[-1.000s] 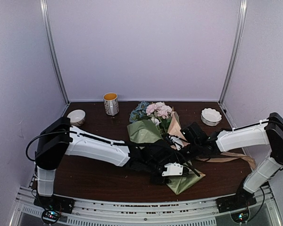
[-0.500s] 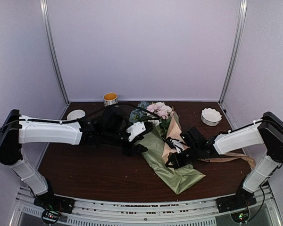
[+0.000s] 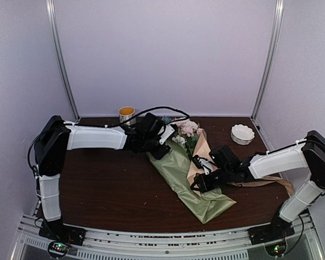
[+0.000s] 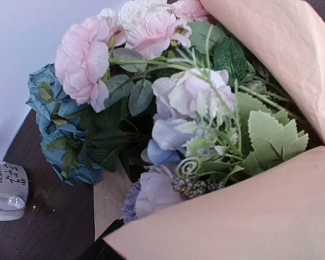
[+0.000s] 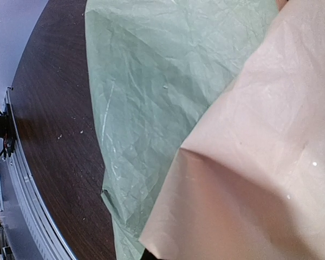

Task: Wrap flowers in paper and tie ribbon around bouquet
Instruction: Fold the two-thirds-folded wrapping paper at the center of the board.

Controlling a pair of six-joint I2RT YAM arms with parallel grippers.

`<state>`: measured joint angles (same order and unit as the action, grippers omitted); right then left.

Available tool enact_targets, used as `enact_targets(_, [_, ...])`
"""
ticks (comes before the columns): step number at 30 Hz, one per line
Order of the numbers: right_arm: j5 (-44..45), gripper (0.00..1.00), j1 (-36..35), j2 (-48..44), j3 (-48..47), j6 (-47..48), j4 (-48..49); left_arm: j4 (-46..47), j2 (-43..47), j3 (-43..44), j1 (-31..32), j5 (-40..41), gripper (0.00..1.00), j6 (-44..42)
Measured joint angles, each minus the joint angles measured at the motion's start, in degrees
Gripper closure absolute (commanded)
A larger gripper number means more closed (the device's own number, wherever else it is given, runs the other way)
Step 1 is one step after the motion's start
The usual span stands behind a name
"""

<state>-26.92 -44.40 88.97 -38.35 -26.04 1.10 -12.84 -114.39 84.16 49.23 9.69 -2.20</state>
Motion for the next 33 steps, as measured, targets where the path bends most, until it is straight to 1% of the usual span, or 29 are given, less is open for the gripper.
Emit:
enact_targets(4, [0.76,1.0,-0.57,-0.42,0.02,-0.15,-0.07,-1.38,-2.73,1.05,0.0,0.42,0.44,0.39])
enact_targets(11, [3.39,1.0,-2.21,-4.26,0.04,-0.68,-1.49,-2.47,-2.97,3.41,0.0,0.66,0.43,0.0])
enact_targets(17, [8.74,1.0,-4.7,-8.48,-0.81,1.97,-5.55,-3.08,-4.74,8.57,0.0,0.85,0.43,-0.74])
enact_targets(21, [12.92,1.0,-7.21,-10.32,-2.73,4.35,-8.24,-4.35,-8.17,11.78,0.0,1.05,0.43,-0.96])
enact_targets(26, [16.22,1.0,-9.57,-12.41,-4.0,6.49,-8.59,-5.79,-11.52,14.05,0.0,1.03,0.43,-1.03])
enact_targets(30, [16.81,1.0,-9.97,-11.67,-4.39,6.84,-7.72,-6.34,-12.04,15.1,0.0,0.87,0.43,-0.98])
enact_targets(33, [16.7,1.0,-10.38,-8.11,-4.92,6.8,-6.16,-6.8,-12.59,15.93,0.0,0.74,0.42,-0.98])
